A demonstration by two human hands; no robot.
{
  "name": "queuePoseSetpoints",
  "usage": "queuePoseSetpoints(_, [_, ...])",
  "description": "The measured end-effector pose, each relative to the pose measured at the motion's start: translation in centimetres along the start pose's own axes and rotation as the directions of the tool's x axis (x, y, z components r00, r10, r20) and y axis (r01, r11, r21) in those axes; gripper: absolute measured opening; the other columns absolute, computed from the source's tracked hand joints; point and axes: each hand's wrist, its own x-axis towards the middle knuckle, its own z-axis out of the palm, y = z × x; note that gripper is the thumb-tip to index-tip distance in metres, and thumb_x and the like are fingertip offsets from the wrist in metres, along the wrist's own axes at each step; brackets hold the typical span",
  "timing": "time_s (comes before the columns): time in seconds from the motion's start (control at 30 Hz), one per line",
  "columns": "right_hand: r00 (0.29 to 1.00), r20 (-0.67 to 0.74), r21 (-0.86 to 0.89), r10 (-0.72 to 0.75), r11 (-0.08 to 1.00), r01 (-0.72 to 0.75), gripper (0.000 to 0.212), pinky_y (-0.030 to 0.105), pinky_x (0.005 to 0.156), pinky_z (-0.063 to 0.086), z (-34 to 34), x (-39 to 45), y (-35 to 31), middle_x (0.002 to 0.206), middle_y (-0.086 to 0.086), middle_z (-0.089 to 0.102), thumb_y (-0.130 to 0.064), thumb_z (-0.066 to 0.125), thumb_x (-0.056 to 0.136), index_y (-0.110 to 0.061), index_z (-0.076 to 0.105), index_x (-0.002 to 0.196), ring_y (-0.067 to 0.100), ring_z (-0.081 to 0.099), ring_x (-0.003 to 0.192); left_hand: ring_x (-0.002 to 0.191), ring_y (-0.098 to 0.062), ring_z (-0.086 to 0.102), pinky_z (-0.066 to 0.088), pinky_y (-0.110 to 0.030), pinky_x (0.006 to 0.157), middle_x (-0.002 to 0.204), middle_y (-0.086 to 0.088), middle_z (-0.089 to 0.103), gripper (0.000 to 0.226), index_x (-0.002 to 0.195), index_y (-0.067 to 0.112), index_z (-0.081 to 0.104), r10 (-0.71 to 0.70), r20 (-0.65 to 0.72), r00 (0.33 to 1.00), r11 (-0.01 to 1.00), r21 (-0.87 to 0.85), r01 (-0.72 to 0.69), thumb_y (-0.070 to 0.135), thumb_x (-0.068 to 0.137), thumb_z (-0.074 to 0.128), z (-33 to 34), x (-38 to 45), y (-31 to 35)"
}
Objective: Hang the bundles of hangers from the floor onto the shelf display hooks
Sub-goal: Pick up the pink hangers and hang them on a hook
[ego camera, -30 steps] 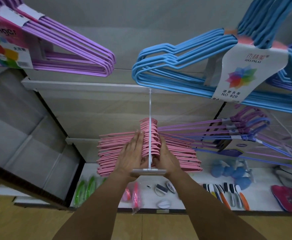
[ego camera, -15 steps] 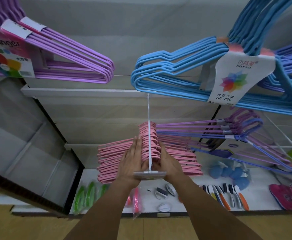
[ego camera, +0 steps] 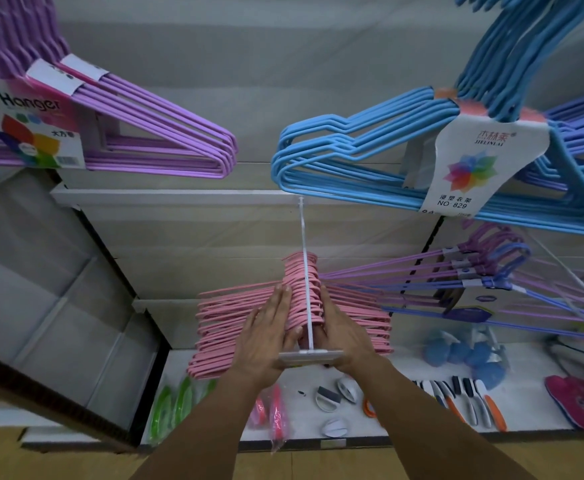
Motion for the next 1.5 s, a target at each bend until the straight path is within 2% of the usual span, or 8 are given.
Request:
queuePoseSetpoints(0.17, [0.999, -0.046, 0.027, -0.024, 0.999, 0.026, 0.074, 0.035, 0.095, 0.045, -0.4, 0.0, 0.2, 0.155, -0.001, 0.029, -0.054, 0.037, 0.095, -0.028, -0.001, 0.153, 0.023, 0.047, 0.129, 0.145, -0.008, 0.016, 0.015, -0.032, 0.118, 0.158, 0.011, 0.014, 0.085, 0.151, 0.033, 0.007, -0.068, -0.131, 0.989, 0.99, -0.129, 0.051, 0.071, 0.074, 0.005, -0.1, 0.5, -0.1])
queuePoseSetpoints(0.33, [0.997, -0.05, 0.129, 0.05, 0.991, -0.043, 0.088, 0.036, 0.09, 0.047, -0.4, 1.0, -0.6, 0.15, 0.0, 0.039, -0.052, 0.053, 0.087, -0.033, -0.005, 0.151, 0.026, 0.054, 0.121, 0.147, -0.007, -0.001, 0.011, -0.035, 0.12, 0.153, 0.011, -0.022, 0.091, 0.139, 0.029, -0.026, 0.009, -0.055, 0.998, 0.996, -0.088, -0.014, 0.081, 0.064, -0.024, 0.5, 1.7, 0.3])
queuePoseSetpoints(0.5, [0.998, -0.04, 0.114, 0.058, 0.992, -0.053, 0.095, 0.034, 0.074, 0.047, -0.7, 2.4, -0.8, 0.135, 0.006, 0.054, -0.052, 0.054, 0.082, -0.028, -0.005, 0.152, 0.031, 0.061, 0.104, 0.146, -0.005, 0.003, 0.01, -0.034, 0.119, 0.159, 0.01, -0.009, 0.104, 0.139, 0.032, -0.022, -0.038, -0.063, 0.997, 0.995, -0.097, 0.032, 0.081, 0.05, -0.039, 0.2, 2.4, 0.0])
queuePoseSetpoints(0.9, [0.998, -0.024, 0.063, 0.059, 0.996, -0.058, 0.079, 0.037, 0.079, 0.05, -1.0, 2.4, -0.8, 0.141, 0.003, 0.047, -0.042, 0.05, 0.09, -0.027, 0.002, 0.151, 0.03, 0.06, 0.106, 0.147, -0.009, 0.007, 0.015, -0.033, 0.118, 0.16, 0.007, -0.002, 0.119, 0.151, 0.025, -0.006, -0.108, -0.088, 0.99, 0.99, -0.104, 0.099, 0.084, 0.051, -0.034, 0.3, 2.6, -0.1])
queuePoseSetpoints(1.1, [0.994, -0.014, 0.049, 0.104, 0.993, -0.104, 0.075, 0.037, 0.084, 0.049, -0.7, 0.7, -0.5, 0.143, 0.002, 0.046, -0.047, 0.046, 0.094, -0.032, 0.002, 0.152, 0.03, 0.059, 0.111, 0.145, -0.012, 0.017, 0.025, -0.035, 0.116, 0.159, 0.006, 0.011, 0.102, 0.151, 0.025, 0.004, -0.178, -0.127, 0.976, 0.961, -0.234, 0.144, 0.085, 0.07, -0.011, 0.7, 1.1, 0.8])
queuePoseSetpoints(1.33, [0.995, 0.005, -0.031, 0.096, 0.995, -0.096, 0.07, 0.034, 0.081, 0.045, -2.1, -3.6, 1.8, 0.152, 0.004, 0.036, -0.05, 0.037, 0.098, -0.024, 0.003, 0.153, 0.026, 0.056, 0.115, 0.142, -0.017, 0.027, 0.028, -0.036, 0.114, 0.158, 0.004, 0.021, 0.061, 0.151, 0.03, 0.006, -0.368, -0.104, 0.924, 0.91, -0.246, 0.334, 0.042, 0.099, 0.036, 1.2, -2.2, 3.0])
queuePoseSetpoints(1.43, [0.993, -0.008, -0.026, 0.114, 0.993, -0.114, 0.068, 0.035, 0.094, 0.043, -3.3, -5.5, 3.9, 0.156, 0.004, 0.029, -0.052, 0.034, 0.098, -0.025, 0.003, 0.153, 0.026, 0.048, 0.127, 0.119, -0.019, 0.054, 0.051, -0.027, 0.083, 0.143, 0.001, 0.047, 0.063, 0.151, 0.032, 0.016, -0.473, -0.142, 0.87, 0.839, -0.374, 0.395, 0.021, 0.096, 0.046, 1.9, -3.1, 4.8])
queuePoseSetpoints(1.5, [0.991, -0.014, -0.008, 0.131, 0.991, -0.131, 0.067, 0.036, 0.097, 0.042, -4.2, -7.0, 5.7, 0.155, 0.005, 0.031, -0.052, 0.033, 0.098, -0.026, 0.004, 0.153, 0.027, 0.048, 0.128, 0.08, -0.014, 0.06, 0.043, -0.018, 0.056, 0.111, -0.002, 0.063, 0.053, 0.146, 0.024, 0.033, -0.532, -0.141, 0.835, 0.807, -0.384, 0.449, 0.016, 0.095, 0.046, 2.2, -4.0, 6.7])
